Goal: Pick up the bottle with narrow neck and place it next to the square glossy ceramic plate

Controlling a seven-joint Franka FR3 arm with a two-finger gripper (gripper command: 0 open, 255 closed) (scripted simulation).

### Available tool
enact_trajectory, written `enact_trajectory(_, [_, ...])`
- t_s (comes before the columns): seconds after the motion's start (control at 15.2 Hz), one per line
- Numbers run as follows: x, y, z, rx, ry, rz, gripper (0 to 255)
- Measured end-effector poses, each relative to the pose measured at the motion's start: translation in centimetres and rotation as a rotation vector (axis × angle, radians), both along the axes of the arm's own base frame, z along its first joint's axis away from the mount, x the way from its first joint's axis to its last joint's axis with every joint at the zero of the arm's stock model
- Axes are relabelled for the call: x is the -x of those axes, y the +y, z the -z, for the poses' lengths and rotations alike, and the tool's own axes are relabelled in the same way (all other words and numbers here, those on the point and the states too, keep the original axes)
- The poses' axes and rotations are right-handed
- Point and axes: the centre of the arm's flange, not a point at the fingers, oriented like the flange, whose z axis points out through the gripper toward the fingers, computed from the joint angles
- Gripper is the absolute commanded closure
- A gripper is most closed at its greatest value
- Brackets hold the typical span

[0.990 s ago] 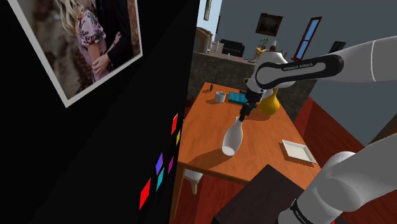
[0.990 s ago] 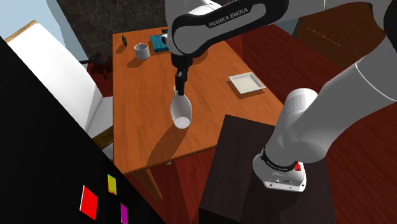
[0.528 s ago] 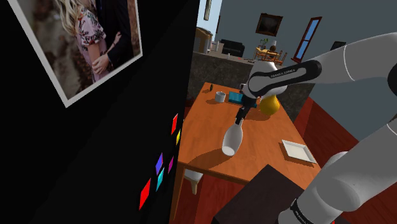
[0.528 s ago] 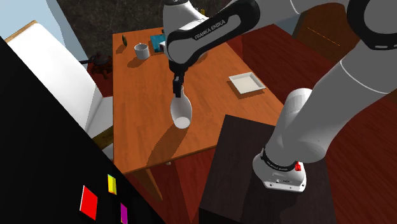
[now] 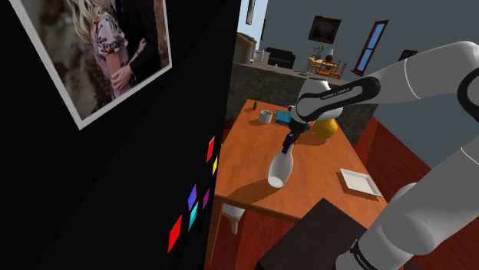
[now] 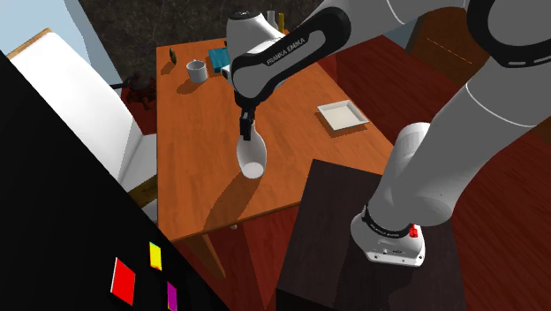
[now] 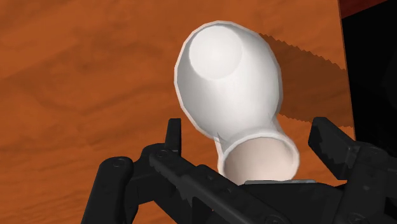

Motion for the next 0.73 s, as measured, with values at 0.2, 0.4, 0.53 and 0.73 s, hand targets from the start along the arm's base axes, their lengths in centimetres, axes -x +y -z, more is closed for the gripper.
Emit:
enact_trajectory(0.2, [0.00, 0.01, 0.01, 0.000, 0.000, 0.000, 255])
enact_trajectory(0.4, [0.00, 0.01, 0.01, 0.000, 0.000, 0.000, 255])
enact_trajectory(0.53, [-0.01, 0.01, 0.01, 0.000, 0.000, 0.000, 255])
enact_trajectory(0.73, [-0.01, 0.01, 0.01, 0.000, 0.000, 0.000, 255])
